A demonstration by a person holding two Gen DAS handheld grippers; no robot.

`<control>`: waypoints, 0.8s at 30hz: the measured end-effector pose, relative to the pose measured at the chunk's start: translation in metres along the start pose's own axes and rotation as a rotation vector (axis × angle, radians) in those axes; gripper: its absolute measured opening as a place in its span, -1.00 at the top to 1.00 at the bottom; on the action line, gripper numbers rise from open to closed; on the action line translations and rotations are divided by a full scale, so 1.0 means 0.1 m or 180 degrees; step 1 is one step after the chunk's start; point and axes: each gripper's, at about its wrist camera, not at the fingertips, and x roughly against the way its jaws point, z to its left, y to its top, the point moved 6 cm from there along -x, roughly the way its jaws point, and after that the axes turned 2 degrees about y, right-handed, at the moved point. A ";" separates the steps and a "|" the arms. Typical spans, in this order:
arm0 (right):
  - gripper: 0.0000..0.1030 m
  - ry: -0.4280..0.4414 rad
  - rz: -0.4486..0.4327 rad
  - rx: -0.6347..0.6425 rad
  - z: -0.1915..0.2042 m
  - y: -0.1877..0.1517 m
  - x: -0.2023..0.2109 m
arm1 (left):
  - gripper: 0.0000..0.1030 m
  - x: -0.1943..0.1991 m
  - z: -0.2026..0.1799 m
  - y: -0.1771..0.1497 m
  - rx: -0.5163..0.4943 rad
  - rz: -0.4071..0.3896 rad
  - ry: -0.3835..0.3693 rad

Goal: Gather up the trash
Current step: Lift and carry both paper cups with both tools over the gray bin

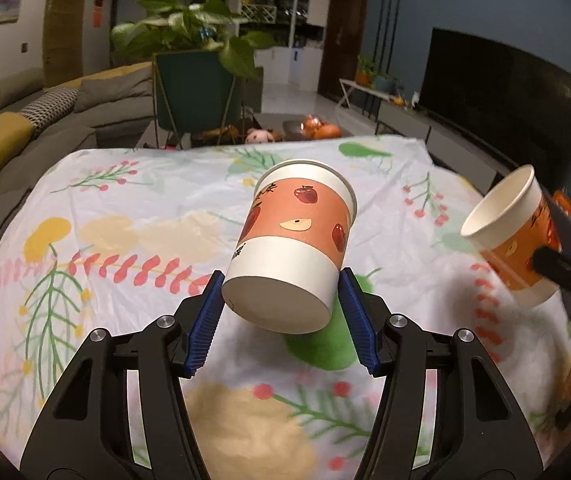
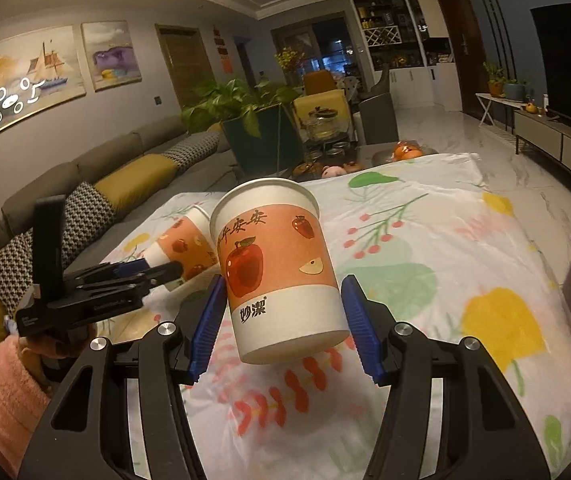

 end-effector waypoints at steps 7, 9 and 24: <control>-0.12 -0.0080 -0.0151 -0.0033 -0.10 0.03 0.34 | -0.09 0.31 -0.35 0.06 0.0028 -0.0186 0.0144; -0.12 -0.0117 -0.0210 -0.0038 -0.13 0.04 0.47 | -0.09 0.39 -0.45 0.08 0.0002 -0.0225 0.0172; -0.12 -0.0679 -0.0678 -0.0199 -0.85 0.19 1.52 | -0.09 0.76 -1.91 0.34 -0.0339 -0.0534 -0.0067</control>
